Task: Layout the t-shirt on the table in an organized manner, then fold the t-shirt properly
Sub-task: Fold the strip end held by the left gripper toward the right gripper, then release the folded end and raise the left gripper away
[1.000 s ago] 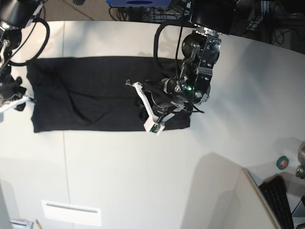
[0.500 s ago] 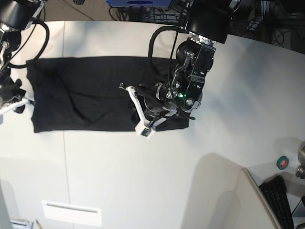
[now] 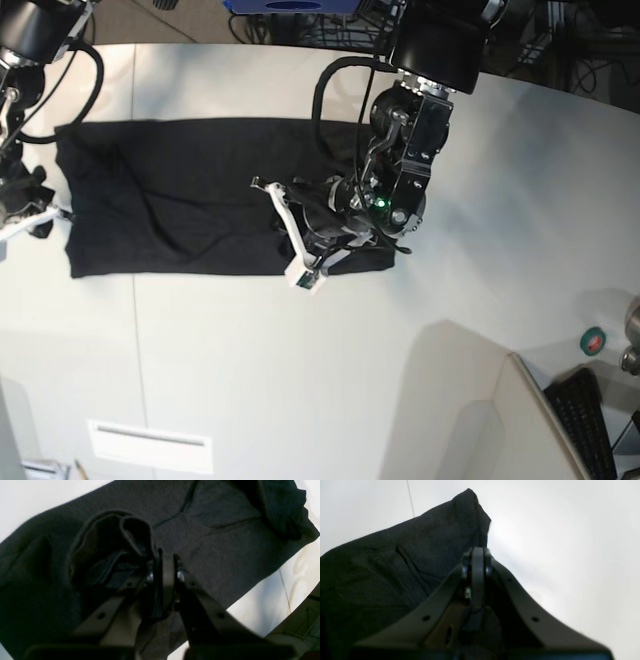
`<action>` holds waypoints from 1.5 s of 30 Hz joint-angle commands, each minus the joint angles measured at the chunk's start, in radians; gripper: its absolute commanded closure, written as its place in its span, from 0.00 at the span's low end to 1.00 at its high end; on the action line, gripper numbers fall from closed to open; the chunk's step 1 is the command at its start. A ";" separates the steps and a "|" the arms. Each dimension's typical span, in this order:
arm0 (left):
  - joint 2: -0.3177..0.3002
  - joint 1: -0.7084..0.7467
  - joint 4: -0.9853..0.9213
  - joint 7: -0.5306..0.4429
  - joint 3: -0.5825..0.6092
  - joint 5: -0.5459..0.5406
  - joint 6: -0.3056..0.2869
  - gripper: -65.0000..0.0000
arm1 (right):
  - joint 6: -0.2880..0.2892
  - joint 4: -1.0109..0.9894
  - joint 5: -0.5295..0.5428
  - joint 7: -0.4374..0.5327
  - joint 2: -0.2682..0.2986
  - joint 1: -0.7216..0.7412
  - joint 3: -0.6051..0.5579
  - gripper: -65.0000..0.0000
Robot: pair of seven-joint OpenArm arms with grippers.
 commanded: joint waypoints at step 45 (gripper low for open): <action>-0.063 0.053 0.013 0.072 -0.038 -0.002 -0.003 1.00 | 0.002 0.020 0.011 0.022 0.017 0.010 0.005 1.00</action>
